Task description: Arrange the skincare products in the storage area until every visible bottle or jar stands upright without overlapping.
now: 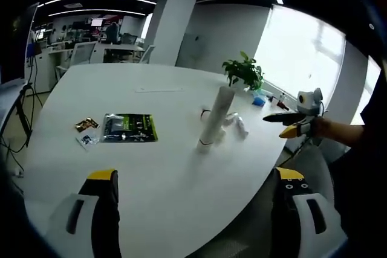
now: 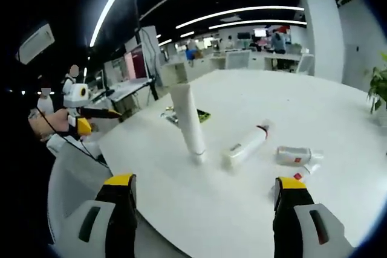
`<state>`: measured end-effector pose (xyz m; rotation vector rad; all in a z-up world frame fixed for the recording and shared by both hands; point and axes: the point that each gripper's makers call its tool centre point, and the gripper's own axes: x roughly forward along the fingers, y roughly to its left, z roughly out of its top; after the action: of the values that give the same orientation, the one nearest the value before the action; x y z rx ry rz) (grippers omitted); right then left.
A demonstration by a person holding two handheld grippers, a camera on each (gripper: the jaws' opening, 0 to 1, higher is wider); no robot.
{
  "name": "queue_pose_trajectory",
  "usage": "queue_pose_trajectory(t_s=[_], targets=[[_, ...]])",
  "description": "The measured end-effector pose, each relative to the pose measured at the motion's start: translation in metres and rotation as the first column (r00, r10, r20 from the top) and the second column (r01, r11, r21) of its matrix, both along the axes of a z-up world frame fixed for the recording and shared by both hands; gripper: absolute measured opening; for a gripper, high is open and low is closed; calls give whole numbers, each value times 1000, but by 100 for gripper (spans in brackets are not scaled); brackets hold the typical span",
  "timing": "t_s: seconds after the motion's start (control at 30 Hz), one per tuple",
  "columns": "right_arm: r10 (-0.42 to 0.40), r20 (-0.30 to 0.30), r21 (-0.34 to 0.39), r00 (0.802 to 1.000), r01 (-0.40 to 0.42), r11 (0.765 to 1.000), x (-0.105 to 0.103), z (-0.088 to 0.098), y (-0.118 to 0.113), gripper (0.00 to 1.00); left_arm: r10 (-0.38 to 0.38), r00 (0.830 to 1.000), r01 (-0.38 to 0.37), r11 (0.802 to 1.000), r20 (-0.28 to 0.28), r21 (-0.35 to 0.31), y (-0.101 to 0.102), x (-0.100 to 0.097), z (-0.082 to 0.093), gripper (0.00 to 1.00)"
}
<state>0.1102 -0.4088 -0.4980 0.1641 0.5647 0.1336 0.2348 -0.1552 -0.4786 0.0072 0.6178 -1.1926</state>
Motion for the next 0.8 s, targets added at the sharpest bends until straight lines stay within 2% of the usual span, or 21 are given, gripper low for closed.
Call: queue_pose_trajectory(t_s=[0.2,0.43,0.7,0.8], targets=[[-3,-53,-17,999,2,1000,4,-6,-4,89,7,1000,-7,1000,-9,2,1,2,-4,99],[1,-78,-17,997,-2,1000,15,-8,-6,88,6,1000,-6,1000,-17,0,0,-2,-7,99],[4,-170,-25,985,-9,1000,23,-22,-11,79,16,999,-16,1000,-32,4,0,-4,-10,99],[15,-184,-15,983,-18,1000,30,-23,-17,73,21,999,-21,1000,-38,7,1,-4,-13,98]])
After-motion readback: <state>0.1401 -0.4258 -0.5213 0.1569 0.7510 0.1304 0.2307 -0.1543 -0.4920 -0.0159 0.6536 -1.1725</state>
